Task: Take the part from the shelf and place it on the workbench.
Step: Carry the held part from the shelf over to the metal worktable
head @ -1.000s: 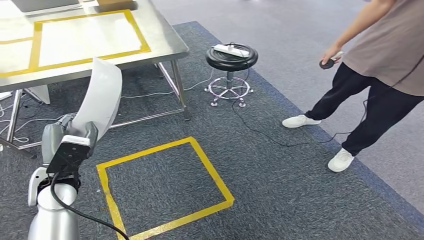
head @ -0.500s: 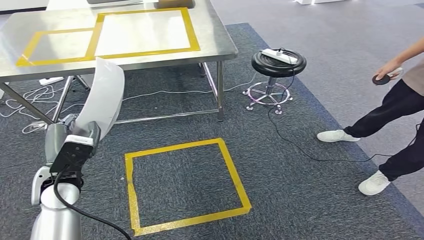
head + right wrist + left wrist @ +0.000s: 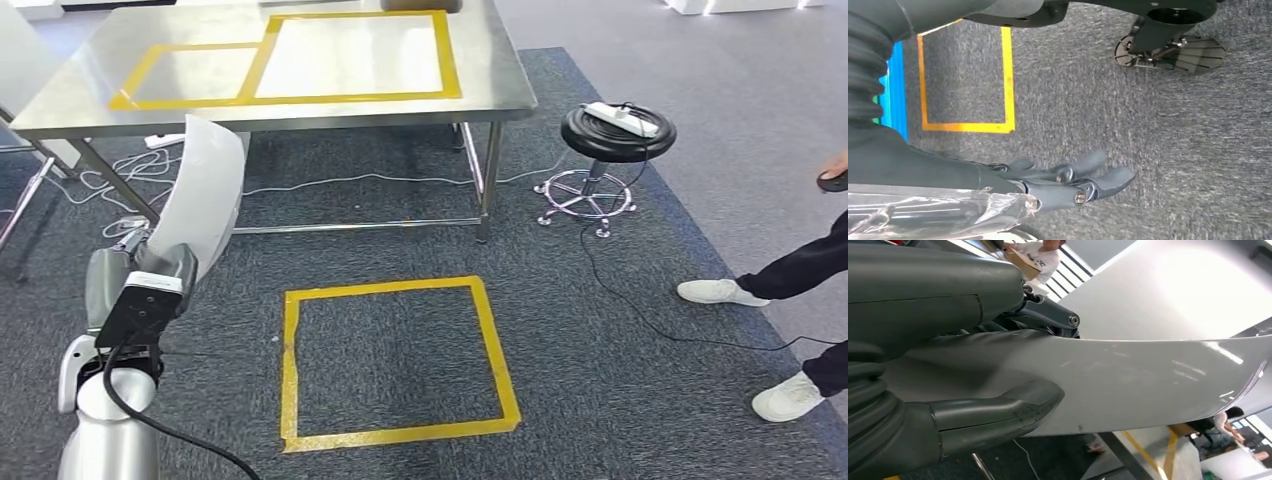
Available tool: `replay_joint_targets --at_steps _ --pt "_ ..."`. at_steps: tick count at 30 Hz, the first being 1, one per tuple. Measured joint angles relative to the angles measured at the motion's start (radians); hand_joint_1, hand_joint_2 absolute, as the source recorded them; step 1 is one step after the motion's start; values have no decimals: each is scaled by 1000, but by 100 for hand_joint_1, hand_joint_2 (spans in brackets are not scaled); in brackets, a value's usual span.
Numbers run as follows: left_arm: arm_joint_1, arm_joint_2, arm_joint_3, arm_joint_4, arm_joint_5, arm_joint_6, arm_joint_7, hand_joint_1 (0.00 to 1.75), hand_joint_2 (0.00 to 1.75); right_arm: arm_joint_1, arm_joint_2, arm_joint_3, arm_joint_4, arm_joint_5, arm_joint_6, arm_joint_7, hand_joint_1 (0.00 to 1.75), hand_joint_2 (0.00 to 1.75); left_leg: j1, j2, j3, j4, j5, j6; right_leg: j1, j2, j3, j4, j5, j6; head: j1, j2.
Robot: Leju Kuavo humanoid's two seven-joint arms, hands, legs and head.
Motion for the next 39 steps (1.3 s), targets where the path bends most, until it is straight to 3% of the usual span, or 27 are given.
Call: replay_joint_targets --at_steps 2,4,6,8,9,10,11,13,15,20,23,27,32,39 --pt "0 0 0 0 0 0 0 175 175 -1 0 0 0 -7 1 -6 0 175 -1 -9 -1 -7 0 11 1 -11 3 -3 0 10 2 0" --pt "0 -1 0 0 0 0 0 175 175 -1 0 -1 0 -12 2 -10 0 175 3 -18 0 -11 3 23 -2 11 -6 19 -18 22 4 0" --pt "0 -1 -2 0 0 1 0 175 175 0 0 -2 0 -13 2 -12 0 175 7 -25 1 -13 4 31 -4 52 -56 124 -75 32 7 0" --pt "0 -1 -2 0 0 0 0 175 175 3 0 -2 0 -13 2 -12 0 175 7 -34 1 -13 4 35 -5 68 -126 265 -130 36 9 0" --pt "0 -1 -2 0 0 0 0 175 175 4 0 -3 0 -13 2 -12 0 175 7 -38 1 -12 3 35 -5 70 -145 298 -133 37 9 0" --pt "0 -1 -2 0 0 0 0 175 175 4 0 -3 0 -13 2 -12 0 175 7 -43 2 -12 3 34 -5 70 -146 291 -117 37 9 0" --pt "0 -1 -2 0 0 0 0 175 175 4 0 -3 0 -13 2 -11 0 175 8 -48 4 -12 3 33 -6 70 -126 244 -84 36 9 0" --pt "0 -1 -2 0 -2 0 2 175 175 3 0 -3 0 -13 2 -10 0 175 9 -57 7 -10 0 26 -10 74 -56 98 -15 36 10 0" --pt "-1 -1 -3 0 -7 0 6 175 175 2 1 -4 0 -13 3 -9 0 175 6 -62 4 -5 -2 18 -13 81 -15 11 12 29 9 0" --pt "-1 1 -6 0 -18 0 15 175 175 3 1 -7 0 -14 3 -6 0 175 1 -64 1 -8 6 46 -11 87 -17 2 16 13 7 0" --pt "-2 1 -11 0 -20 0 16 175 175 3 1 -7 0 -14 4 -6 0 175 3 -64 2 -17 11 34 -8 87 -19 2 16 4 7 0" --pt "-3 1 -16 0 -20 0 17 175 175 2 1 -7 0 -15 4 -7 0 175 8 -64 2 -23 15 -2 -4 86 -22 3 18 0 8 0" --pt "-3 1 -17 0 -21 1 17 175 175 2 1 -7 0 -15 4 -7 0 175 8 -64 1 -23 14 -8 -5 86 -22 3 19 0 8 0" --pt "-3 1 -18 0 -33 1 22 175 175 2 1 -7 0 -14 8 -12 0 175 3 -64 0 -22 14 -6 -10 86 -21 2 21 3 8 0"
